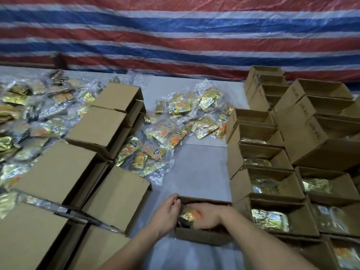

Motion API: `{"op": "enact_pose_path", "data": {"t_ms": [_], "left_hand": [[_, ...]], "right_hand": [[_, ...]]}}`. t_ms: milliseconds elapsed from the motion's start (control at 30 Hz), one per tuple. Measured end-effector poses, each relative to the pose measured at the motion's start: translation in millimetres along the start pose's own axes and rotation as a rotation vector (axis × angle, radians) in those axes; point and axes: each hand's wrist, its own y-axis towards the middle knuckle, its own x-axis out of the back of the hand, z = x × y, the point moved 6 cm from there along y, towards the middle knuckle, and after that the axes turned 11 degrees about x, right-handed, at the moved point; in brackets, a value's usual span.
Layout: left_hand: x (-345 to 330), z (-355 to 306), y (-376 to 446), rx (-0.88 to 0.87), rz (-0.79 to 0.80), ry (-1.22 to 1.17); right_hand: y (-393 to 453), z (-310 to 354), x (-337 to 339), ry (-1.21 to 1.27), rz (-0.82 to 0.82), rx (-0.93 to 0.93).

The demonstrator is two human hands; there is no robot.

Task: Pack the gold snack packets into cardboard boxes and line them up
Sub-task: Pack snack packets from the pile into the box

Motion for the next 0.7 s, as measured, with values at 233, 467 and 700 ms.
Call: {"op": "enact_pose_path", "data": {"t_ms": [233, 467, 700], "left_hand": [[-8.0, 7.2, -5.2, -0.038, -0.021, 0.017], [-11.7, 8.5, -3.8, 0.013, -0.005, 0.005], [-13.3, 10.2, -1.0, 0.027, 0.003, -0.014]], "right_hand": [[18.2, -27.7, -39.6, -0.125, -0.074, -0.079], [-6.8, -17.2, -22.8, 0.222, -0.195, -0.077], [-9.1, -5.5, -21.1, 0.120, -0.091, -0.179]]}}
